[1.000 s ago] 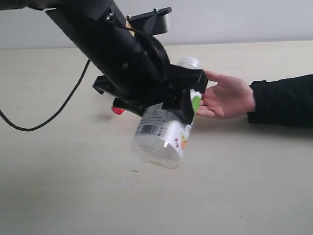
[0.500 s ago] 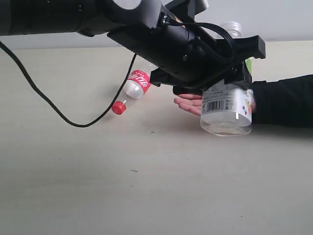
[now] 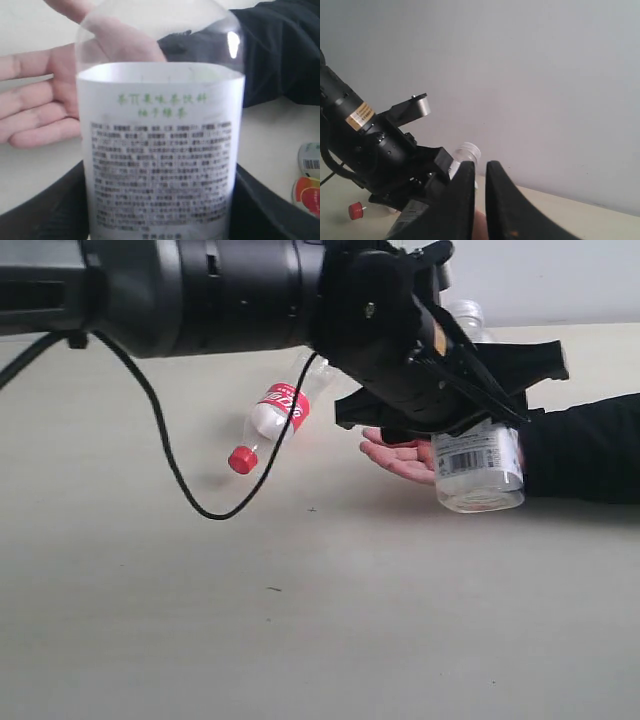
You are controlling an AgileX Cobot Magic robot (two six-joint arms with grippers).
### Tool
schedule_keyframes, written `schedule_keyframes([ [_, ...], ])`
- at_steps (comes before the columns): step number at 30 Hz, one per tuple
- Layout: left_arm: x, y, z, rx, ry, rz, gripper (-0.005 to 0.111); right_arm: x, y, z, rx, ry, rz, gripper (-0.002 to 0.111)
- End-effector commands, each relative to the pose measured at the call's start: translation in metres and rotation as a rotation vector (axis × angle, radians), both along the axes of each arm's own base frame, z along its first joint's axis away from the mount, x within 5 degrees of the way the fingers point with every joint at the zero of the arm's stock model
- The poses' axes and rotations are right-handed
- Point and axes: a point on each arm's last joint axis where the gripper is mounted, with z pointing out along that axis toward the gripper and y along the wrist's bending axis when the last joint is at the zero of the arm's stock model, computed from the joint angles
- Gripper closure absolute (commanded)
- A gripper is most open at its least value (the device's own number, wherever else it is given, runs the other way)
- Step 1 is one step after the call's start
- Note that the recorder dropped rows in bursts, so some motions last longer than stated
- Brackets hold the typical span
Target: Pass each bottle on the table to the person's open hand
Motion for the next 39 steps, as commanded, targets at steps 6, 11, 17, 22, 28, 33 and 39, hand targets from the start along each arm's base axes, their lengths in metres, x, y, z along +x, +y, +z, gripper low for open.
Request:
schedule_keyframes([
  [6, 0.01, -0.01, -0.011, 0.158, 0.002, 0.107, 0.107, 0.0, 0.0, 0.0, -0.005, -0.016, -0.004, 0.098],
  [11, 0.017, -0.014, -0.015, 0.099, -0.016, 0.122, 0.107, 0.0, 0.0, 0.0, -0.005, -0.016, -0.004, 0.098],
  [17, 0.022, -0.019, -0.03, 0.098, 0.008, 0.137, 0.107, 0.0, 0.0, 0.0, -0.005, -0.016, -0.004, 0.098],
  [22, 0.028, -0.017, -0.043, 0.117, 0.028, 0.148, 0.107, 0.0, 0.0, -0.001, -0.01, -0.001, -0.005, 0.098],
  [28, 0.029, -0.018, -0.051, 0.125, 0.033, 0.146, 0.107, 0.0, 0.0, -0.001, -0.01, -0.001, -0.005, 0.098],
  [33, 0.03, -0.019, -0.051, 0.13, 0.022, 0.129, 0.107, 0.0, 0.0, -0.001, -0.01, -0.001, -0.005, 0.098],
  [39, 0.036, -0.014, -0.05, 0.112, 0.022, 0.147, 0.092, 0.0, 0.0, -0.001, -0.01, -0.001, -0.005, 0.098],
])
